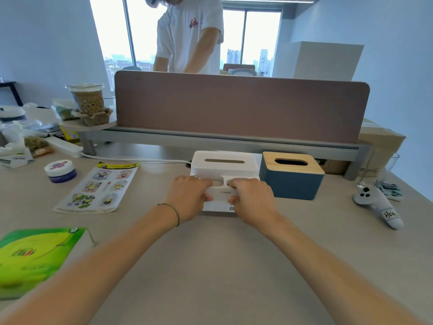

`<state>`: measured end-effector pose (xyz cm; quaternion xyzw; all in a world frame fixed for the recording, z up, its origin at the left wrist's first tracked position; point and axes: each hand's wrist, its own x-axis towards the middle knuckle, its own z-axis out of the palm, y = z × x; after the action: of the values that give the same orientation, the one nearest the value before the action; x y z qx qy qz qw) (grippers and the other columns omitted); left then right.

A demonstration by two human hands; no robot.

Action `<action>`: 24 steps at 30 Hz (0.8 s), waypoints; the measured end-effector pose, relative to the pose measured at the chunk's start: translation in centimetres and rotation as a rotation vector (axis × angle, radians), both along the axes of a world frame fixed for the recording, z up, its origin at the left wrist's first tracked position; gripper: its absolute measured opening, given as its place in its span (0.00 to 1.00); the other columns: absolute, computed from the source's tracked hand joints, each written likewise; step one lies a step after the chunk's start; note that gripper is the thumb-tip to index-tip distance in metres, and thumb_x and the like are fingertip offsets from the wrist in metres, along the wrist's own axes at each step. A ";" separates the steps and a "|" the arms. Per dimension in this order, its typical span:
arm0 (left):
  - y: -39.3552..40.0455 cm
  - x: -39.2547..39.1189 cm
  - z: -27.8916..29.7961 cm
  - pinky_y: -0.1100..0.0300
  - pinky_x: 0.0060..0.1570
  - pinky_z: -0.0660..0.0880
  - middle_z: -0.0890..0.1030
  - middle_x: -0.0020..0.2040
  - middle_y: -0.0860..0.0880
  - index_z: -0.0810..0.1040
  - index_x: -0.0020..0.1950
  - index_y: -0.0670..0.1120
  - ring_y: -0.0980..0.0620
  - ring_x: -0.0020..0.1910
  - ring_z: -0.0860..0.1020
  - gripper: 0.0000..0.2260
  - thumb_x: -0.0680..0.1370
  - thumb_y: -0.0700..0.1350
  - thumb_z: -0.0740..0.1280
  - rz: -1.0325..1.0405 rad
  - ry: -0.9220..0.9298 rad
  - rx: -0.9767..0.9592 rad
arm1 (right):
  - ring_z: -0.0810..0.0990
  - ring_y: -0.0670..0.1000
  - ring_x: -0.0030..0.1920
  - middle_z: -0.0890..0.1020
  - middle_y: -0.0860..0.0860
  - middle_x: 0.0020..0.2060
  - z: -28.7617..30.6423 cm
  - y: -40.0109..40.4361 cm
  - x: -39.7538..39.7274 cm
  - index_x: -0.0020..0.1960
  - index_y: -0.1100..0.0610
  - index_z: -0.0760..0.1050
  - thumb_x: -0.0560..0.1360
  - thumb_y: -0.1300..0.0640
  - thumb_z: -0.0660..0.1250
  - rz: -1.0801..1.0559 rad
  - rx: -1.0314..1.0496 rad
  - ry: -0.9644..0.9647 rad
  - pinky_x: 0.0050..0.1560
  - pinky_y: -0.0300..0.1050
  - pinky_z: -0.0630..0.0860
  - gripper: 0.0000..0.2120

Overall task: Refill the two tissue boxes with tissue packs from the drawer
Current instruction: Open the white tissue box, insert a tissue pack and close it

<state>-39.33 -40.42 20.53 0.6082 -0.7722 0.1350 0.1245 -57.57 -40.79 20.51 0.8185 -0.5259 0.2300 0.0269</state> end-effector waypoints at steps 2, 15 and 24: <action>2.2 0.5 0.1 0.56 0.48 0.69 0.84 0.54 0.48 0.78 0.59 0.52 0.45 0.52 0.80 0.09 0.81 0.52 0.64 0.012 0.008 -0.005 | 0.83 0.56 0.52 0.84 0.53 0.57 0.0 1.8 0.4 0.64 0.53 0.79 0.76 0.57 0.70 0.014 -0.007 -0.015 0.50 0.47 0.79 0.16; 12.6 2.7 -0.8 0.57 0.45 0.65 0.83 0.52 0.47 0.77 0.58 0.51 0.46 0.52 0.80 0.09 0.82 0.53 0.63 0.059 -0.005 -0.001 | 0.81 0.56 0.46 0.85 0.50 0.48 -1.3 9.6 2.7 0.53 0.51 0.81 0.73 0.56 0.69 0.098 -0.014 0.021 0.43 0.47 0.76 0.09; 14.1 3.2 -0.8 0.57 0.44 0.66 0.84 0.48 0.47 0.78 0.51 0.50 0.45 0.49 0.80 0.11 0.82 0.55 0.61 0.029 0.114 0.014 | 0.82 0.55 0.51 0.84 0.48 0.52 -1.2 10.0 2.9 0.58 0.49 0.74 0.72 0.54 0.71 0.143 0.005 0.009 0.48 0.49 0.77 0.15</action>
<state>-36.18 -26.35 19.71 0.6270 -0.7558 0.0963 0.1621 -54.68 -30.83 19.30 0.8551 -0.4664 0.2264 0.0103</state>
